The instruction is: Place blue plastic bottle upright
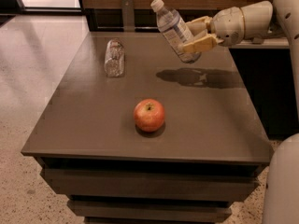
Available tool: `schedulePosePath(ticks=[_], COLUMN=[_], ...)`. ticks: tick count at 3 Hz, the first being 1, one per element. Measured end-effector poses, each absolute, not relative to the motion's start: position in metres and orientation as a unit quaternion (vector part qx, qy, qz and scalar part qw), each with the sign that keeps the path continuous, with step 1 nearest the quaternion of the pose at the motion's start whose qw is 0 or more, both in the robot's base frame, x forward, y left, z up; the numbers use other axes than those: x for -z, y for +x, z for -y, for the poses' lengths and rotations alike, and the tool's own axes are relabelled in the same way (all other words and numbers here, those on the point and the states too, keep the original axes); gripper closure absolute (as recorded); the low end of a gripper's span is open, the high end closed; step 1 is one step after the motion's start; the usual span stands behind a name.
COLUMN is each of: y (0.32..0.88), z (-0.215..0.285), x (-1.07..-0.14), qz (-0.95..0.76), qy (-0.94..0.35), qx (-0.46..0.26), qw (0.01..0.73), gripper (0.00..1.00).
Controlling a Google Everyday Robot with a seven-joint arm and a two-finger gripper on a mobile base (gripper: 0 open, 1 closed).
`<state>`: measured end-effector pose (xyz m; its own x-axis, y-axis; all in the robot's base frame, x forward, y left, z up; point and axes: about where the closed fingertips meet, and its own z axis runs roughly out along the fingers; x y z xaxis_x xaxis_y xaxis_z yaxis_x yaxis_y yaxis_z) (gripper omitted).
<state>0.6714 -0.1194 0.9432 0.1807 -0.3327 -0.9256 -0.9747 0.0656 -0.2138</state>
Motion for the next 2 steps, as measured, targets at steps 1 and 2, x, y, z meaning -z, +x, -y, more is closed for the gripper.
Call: schedulePosePath(ticks=[1,2], y=[0.6668,0.6621], z=[0.1237,0.1288], x=[-0.9379,-0.9326], qz=[-0.531,-0.515], qy=[-0.589,-0.575], qx=[-0.343,-0.361], qw=[0.503,0.523], gripper=[1.0,1.0])
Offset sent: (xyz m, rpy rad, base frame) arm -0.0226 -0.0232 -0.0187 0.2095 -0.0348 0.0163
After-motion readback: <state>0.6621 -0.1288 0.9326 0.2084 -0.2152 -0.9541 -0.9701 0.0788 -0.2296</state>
